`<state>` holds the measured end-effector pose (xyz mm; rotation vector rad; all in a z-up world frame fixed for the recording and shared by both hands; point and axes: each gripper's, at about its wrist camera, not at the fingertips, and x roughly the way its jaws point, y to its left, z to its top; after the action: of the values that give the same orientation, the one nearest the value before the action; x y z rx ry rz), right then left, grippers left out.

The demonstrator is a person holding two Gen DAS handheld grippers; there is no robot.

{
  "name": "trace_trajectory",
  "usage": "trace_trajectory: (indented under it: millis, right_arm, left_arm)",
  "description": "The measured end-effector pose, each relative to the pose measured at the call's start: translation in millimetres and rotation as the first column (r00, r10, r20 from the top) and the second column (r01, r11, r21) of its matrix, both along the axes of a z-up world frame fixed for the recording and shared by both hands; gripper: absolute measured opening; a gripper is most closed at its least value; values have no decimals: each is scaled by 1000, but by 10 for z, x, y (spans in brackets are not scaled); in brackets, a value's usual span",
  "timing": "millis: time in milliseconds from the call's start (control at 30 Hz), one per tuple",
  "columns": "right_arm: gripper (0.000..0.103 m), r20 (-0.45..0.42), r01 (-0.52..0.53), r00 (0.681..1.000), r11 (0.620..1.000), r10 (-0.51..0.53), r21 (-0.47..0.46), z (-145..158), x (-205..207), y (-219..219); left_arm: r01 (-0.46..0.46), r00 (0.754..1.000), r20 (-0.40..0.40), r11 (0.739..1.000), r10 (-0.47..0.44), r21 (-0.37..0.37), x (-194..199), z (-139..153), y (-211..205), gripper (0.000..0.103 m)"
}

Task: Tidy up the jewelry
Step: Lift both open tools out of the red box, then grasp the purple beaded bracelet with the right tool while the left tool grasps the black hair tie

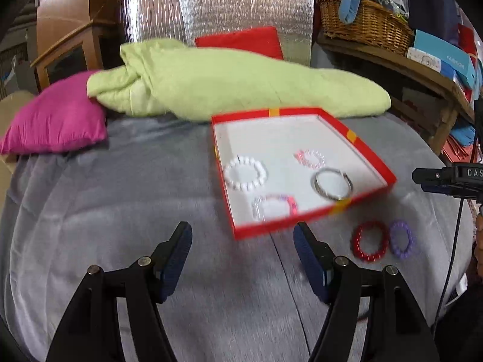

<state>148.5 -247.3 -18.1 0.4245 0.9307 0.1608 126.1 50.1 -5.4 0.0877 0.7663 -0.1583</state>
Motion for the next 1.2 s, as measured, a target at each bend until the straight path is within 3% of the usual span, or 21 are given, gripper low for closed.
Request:
trace_trajectory:
  millis: [200, 333, 467, 700, 833, 1000, 1067, 1133, 1200]
  right_arm:
    - [58, -47, -32, 998, 999, 32, -18, -98, -10, -2]
    - [57, -141, -101, 986, 993, 92, -55, -253, 48, 94]
    - [46, -176, -134, 977, 988, 119, -77, -320, 48, 118]
    - [37, -217, -217, 959, 965, 182, -150, -427, 11, 250]
    - [13, -181, -233, 966, 931, 187, -282, -432, -51, 367]
    - [10, -148, -197, 977, 927, 156, -320, -411, -83, 337]
    - [10, -145, -170, 981, 934, 130, -314, -395, -67, 295]
    - [10, -147, -143, 984, 940, 101, -310, -398, -52, 219]
    - [10, -152, -126, 985, 944, 83, -304, -412, -39, 176]
  left_arm:
    - [60, 998, -28, 994, -58, 87, -104, -169, -99, 71]
    - [94, 992, -88, 995, -90, 43, -55, -262, -79, 71]
    - [123, 985, -115, 991, -127, -47, -19, -253, -80, 71]
    - [164, 978, -122, 985, -169, -50, -12, -276, -206, 71]
    - [165, 977, -127, 985, -170, -48, 8, -282, -205, 71]
    - [156, 977, -135, 986, -163, -60, 27, -299, -158, 70]
    - [162, 975, -140, 984, -170, -68, 30, -310, -160, 65]
    - [168, 972, -153, 982, -179, -82, 45, -337, -162, 50]
    - [160, 969, -172, 982, -177, -104, 75, -369, -154, 45]
